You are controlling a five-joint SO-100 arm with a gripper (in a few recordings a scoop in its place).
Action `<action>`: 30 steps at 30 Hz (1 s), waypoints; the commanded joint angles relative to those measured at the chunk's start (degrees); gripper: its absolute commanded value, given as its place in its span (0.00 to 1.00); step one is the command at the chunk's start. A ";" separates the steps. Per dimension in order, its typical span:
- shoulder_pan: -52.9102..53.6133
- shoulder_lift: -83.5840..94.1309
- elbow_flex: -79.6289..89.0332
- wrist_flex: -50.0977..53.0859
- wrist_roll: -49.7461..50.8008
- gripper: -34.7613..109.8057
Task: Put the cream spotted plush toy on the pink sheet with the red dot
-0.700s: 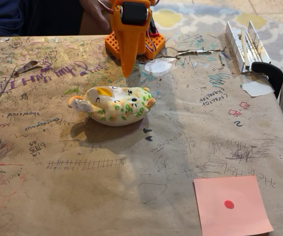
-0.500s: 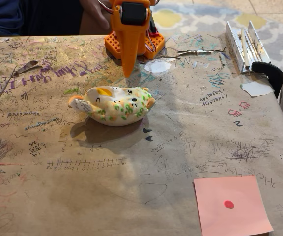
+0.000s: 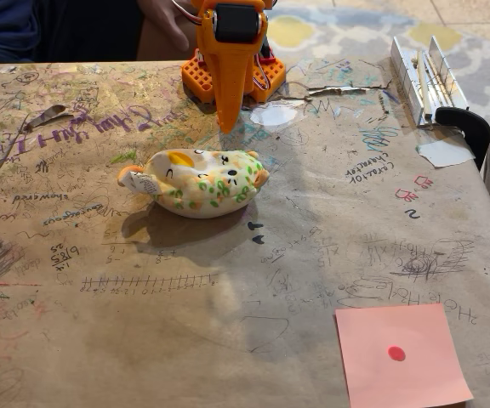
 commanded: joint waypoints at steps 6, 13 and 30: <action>0.44 0.26 -1.23 0.00 -0.70 0.24; 2.20 -26.54 -12.57 -9.84 1.85 0.24; 4.83 -62.75 -32.87 -6.86 3.43 0.49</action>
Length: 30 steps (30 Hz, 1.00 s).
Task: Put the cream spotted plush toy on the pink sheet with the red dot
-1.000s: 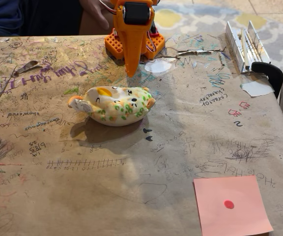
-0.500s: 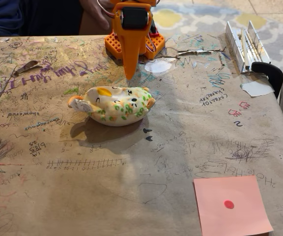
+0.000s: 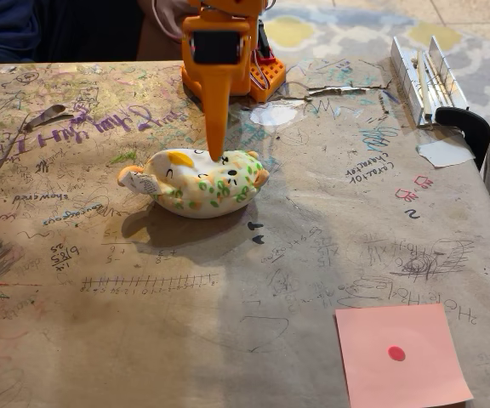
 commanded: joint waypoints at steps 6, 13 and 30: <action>-3.25 -3.60 -2.72 -1.23 -1.14 0.50; -2.99 -18.02 -8.88 2.37 -4.22 0.51; 2.46 -30.76 -11.16 -0.53 -8.61 0.53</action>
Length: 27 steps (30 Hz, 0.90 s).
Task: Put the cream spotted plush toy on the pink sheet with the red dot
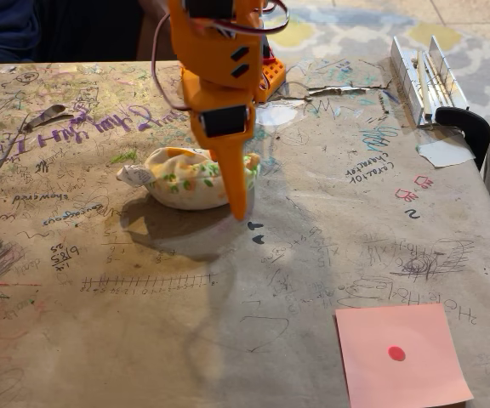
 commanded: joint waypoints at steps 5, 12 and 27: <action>-2.72 -1.58 -7.73 0.70 6.77 0.41; -5.27 2.20 -13.97 0.88 8.00 0.24; -7.12 45.88 -18.72 -1.76 15.82 0.24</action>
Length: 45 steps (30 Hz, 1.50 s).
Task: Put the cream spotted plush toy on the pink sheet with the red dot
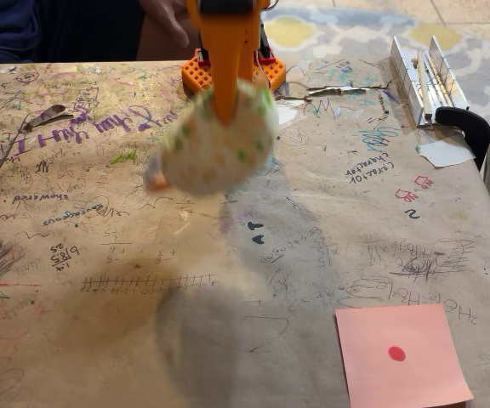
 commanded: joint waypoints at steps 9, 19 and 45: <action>-10.72 37.62 -4.57 -8.44 6.68 0.24; -20.13 51.77 -4.57 -5.45 5.01 0.24; -18.02 9.23 5.54 3.08 -17.23 0.53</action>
